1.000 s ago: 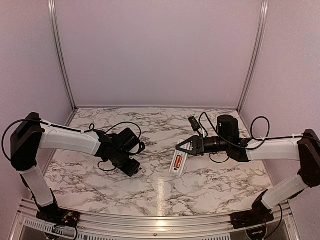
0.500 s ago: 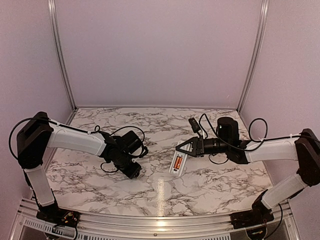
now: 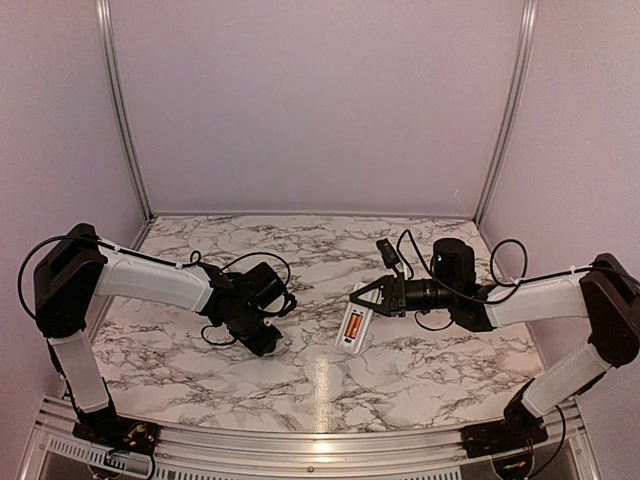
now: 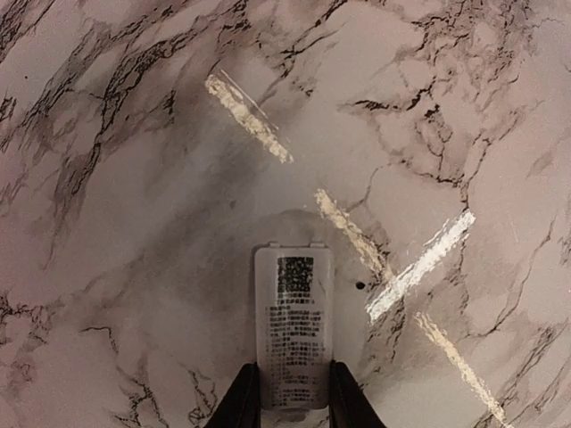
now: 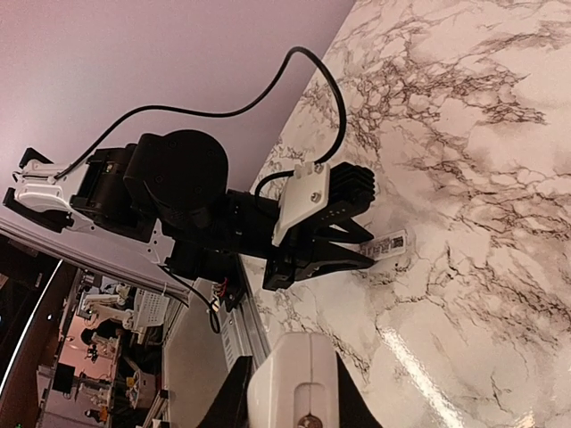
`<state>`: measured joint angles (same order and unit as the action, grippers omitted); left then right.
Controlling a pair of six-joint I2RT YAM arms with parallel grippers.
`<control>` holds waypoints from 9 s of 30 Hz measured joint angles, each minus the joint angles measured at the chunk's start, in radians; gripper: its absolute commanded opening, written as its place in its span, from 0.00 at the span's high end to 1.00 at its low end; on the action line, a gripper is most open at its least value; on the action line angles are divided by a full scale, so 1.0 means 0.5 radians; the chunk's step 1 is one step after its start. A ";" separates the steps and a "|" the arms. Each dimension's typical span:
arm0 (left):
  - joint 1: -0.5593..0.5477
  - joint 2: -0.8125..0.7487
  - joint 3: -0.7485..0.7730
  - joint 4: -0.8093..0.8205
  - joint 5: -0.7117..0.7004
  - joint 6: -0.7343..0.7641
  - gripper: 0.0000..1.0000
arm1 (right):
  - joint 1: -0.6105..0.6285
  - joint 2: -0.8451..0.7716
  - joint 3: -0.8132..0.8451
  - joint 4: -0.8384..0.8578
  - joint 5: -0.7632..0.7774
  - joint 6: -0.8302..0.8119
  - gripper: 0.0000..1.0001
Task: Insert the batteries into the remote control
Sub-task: Pick up the battery cover from the center of the board, then load the battery cover onto the remote control without the battery cover.
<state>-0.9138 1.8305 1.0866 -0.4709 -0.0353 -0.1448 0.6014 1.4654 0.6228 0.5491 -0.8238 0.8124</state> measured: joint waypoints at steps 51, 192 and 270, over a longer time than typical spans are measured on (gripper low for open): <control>-0.523 -0.116 0.551 -0.108 0.001 -0.479 0.90 | 0.238 0.196 -0.168 0.380 0.568 0.355 1.00; -0.489 0.079 0.714 -0.136 0.001 -0.632 0.68 | 0.290 0.121 -0.199 0.314 0.797 0.526 1.00; -0.240 -0.485 0.150 0.542 0.789 -0.632 0.35 | 0.230 0.015 -0.286 0.789 0.337 0.687 1.00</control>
<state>-1.0340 1.5879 1.1618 -0.1997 0.3592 -0.4610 0.7166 1.4731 0.4797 0.9436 -0.6552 1.1561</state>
